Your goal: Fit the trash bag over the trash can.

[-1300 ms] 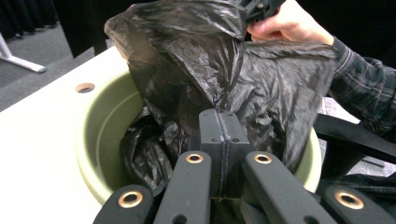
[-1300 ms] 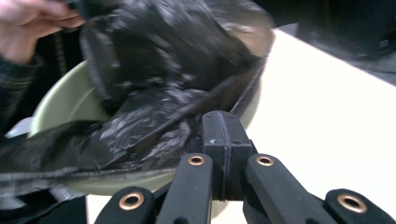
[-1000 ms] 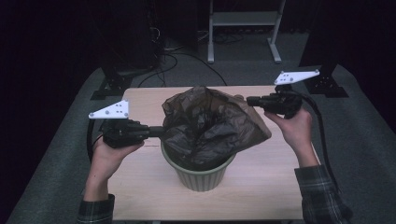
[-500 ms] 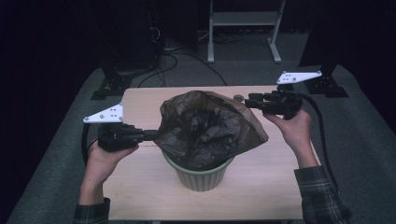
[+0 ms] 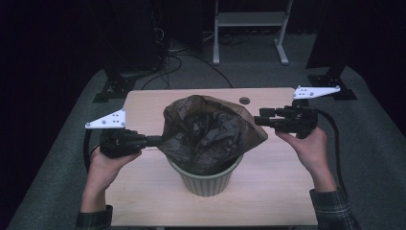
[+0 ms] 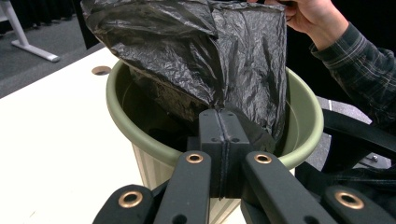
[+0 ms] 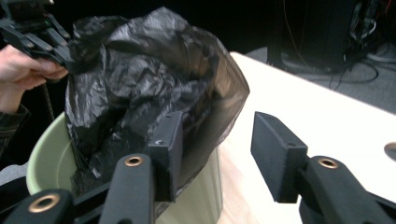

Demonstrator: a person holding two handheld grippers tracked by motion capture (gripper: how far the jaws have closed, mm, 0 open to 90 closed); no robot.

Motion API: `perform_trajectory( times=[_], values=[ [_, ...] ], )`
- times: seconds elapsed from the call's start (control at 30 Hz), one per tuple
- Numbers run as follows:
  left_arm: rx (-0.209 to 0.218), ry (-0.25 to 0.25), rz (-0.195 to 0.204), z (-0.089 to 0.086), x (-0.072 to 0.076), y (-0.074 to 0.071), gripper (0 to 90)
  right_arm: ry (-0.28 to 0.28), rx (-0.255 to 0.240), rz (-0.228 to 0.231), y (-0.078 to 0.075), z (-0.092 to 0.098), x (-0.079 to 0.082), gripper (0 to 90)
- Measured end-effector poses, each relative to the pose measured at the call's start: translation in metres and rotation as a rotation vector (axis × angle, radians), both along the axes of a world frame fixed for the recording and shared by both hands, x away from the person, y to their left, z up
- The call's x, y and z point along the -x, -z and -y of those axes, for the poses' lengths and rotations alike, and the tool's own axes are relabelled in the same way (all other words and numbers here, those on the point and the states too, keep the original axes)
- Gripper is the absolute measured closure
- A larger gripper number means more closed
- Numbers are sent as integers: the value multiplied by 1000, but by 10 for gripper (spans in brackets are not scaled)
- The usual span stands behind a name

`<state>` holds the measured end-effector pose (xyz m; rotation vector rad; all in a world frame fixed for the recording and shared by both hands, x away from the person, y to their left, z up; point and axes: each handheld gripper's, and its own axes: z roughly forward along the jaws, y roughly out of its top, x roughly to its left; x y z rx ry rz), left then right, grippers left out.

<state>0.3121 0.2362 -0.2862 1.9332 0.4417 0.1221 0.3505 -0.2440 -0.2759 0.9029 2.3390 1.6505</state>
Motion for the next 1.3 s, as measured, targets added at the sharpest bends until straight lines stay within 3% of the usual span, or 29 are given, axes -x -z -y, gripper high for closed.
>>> perform_trajectory(
  times=[0.13,0.2,0.23,0.33,0.43,0.5,0.57,0.67,0.83,1.07,1.27,1.3],
  values=[
    [-2,1,-4,0,-1,2,899,2,17,-44,10,-3,-2,537],
    [-2,1,-8,0,-1,2,899,-8,24,-61,15,-4,-4,634],
    [-2,2,-8,0,-1,3,899,-14,28,-66,17,-5,-5,723],
    [-4,2,-5,-2,-1,2,898,-36,49,-50,21,-7,-5,897],
    [11,-8,3,-4,0,0,871,-34,59,-28,20,-8,-5,898],
    [15,-17,11,-5,0,-2,788,-32,64,-22,20,-8,-5,898],
    [41,-37,30,-10,2,-10,701,-29,65,-1,18,-7,-5,899],
    [70,-49,51,-16,4,-21,638,-27,76,10,16,-7,-5,899],
    [82,-64,85,-20,1,-44,579,-29,78,21,15,-7,-5,898],
    [77,-89,100,-14,-28,-63,549,-42,83,44,15,-8,-4,898],
    [50,-122,80,-7,-60,-58,552,-43,89,55,14,-6,-5,899],
    [50,-122,80,-7,-60,-58,553,-42,87,57,14,-6,-5,899]
  ],
)
